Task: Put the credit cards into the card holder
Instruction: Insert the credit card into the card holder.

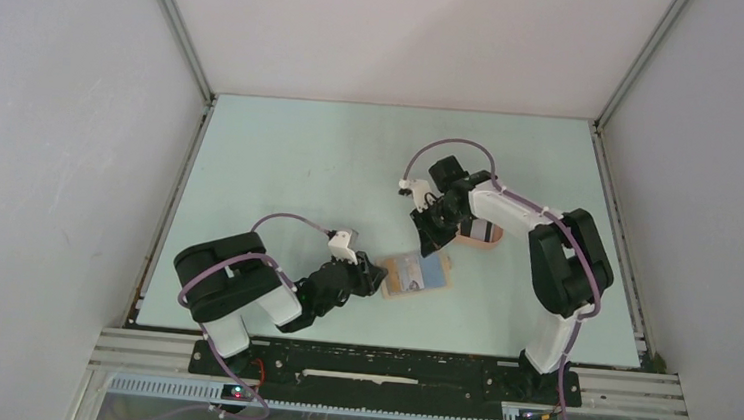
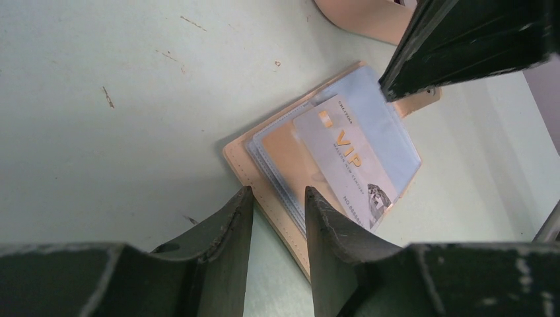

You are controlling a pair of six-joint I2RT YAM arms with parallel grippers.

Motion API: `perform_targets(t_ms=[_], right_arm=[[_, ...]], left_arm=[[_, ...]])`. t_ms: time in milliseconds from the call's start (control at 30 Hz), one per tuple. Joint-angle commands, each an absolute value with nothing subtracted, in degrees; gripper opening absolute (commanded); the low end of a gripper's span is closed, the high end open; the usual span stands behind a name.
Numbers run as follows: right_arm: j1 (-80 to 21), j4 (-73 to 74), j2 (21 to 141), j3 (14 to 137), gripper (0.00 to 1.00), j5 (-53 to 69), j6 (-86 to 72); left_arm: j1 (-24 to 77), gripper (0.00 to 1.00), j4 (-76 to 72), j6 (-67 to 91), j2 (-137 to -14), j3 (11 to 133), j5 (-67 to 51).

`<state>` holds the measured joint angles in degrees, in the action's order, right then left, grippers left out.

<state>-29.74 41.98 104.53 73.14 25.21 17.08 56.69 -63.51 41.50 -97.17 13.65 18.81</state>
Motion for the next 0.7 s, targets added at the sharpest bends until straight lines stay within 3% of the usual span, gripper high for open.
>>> perform_targets(t_ms=[0,667], right_arm=[[-30.7,43.8,107.7,72.9,0.13,22.8,18.2],[-33.1,44.7,113.8,74.9,0.13,30.0,16.5]], left_arm=[[57.1,0.40,-66.6,39.9,-97.8,14.9,18.4],[57.0,0.39,-66.9,39.0,-98.6,15.7,16.4]])
